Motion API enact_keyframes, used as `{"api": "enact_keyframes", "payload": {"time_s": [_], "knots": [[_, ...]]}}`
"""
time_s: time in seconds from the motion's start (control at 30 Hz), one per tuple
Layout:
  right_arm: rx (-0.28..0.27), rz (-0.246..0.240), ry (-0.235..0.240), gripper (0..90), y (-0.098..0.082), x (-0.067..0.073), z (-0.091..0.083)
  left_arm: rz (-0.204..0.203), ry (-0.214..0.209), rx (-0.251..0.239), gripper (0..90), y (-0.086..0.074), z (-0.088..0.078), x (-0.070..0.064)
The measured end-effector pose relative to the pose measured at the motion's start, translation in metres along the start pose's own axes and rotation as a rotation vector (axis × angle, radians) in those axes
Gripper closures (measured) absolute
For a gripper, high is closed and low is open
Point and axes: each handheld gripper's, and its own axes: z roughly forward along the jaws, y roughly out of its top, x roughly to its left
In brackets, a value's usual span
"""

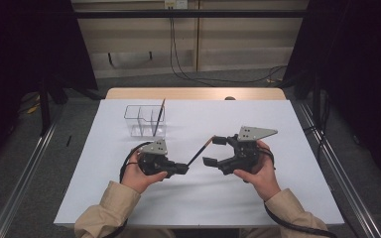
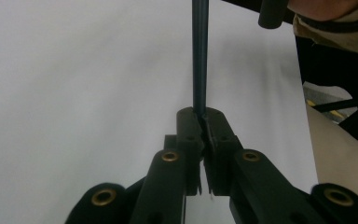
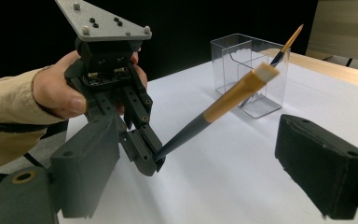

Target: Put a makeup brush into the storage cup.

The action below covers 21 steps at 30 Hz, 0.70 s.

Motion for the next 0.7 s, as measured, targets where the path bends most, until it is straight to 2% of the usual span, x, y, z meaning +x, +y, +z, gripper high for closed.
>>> {"api": "enact_keyframes", "payload": {"time_s": [0.23, 0.37, 0.53, 0.6, 0.7], "knots": [[-0.004, 0.01, 0.002, 22.9, 0.0003, 0.0011, 0.0027, -0.012, -0.005, -0.039, 86.3, 0.0025, 0.0032, -0.0019], [-0.005, 0.015, 0.003, 34.2, -0.0015, 0.0013, 0.0037, -0.018, -0.005, -0.054, 86.2, 0.0031, 0.0039, -0.002], [-0.003, 0.026, 0.009, 48.6, -0.0027, 0.0005, 0.0046, -0.016, -0.009, -0.049, 86.2, 0.0043, 0.0057, -0.0027], [0.004, 0.027, 0.019, 57.8, -0.0032, 0.0005, 0.0057, -0.017, -0.006, -0.053, 86.2, 0.0051, 0.0066, -0.0032], [0.01, 0.028, 0.019, 61.1, -0.0041, 0.0006, 0.0075, -0.015, -0.014, -0.055, 86.2, 0.0068, 0.0071, -0.0037]]}}
